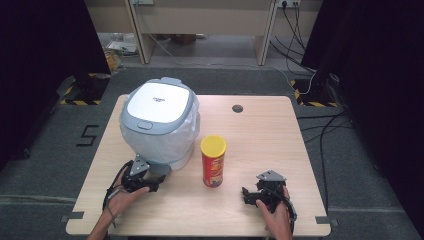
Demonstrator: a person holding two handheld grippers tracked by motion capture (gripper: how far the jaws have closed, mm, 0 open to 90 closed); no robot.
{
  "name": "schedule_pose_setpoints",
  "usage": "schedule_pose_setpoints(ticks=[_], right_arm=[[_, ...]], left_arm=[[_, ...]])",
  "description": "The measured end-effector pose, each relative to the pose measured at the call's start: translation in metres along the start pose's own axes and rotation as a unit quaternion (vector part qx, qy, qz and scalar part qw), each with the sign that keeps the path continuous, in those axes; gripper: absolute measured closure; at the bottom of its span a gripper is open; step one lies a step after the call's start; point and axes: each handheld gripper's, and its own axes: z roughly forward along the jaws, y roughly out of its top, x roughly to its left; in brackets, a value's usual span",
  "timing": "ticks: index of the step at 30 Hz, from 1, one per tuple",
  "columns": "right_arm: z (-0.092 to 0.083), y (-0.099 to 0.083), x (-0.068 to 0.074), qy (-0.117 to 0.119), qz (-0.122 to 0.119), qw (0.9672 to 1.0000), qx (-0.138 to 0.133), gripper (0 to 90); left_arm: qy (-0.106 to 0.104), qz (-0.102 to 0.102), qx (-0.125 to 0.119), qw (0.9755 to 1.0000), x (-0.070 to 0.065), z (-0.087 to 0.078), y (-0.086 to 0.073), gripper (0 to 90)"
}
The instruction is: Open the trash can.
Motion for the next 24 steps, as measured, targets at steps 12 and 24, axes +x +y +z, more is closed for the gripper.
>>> schedule_pose_setpoints(ticks=[12,24], right_arm=[[0.000,0.000,0.000,0.000,-0.001,1.0000,0.000,0.3],[0.000,0.000,0.000,0.001,-0.002,1.0000,0.001,0.3]], left_arm=[[-0.019,0.033,-0.045,0.9983,-0.015,-0.021,0.002,17.3],[-0.052,0.030,-0.031,0.9977,-0.015,-0.004,0.000,22.1]])
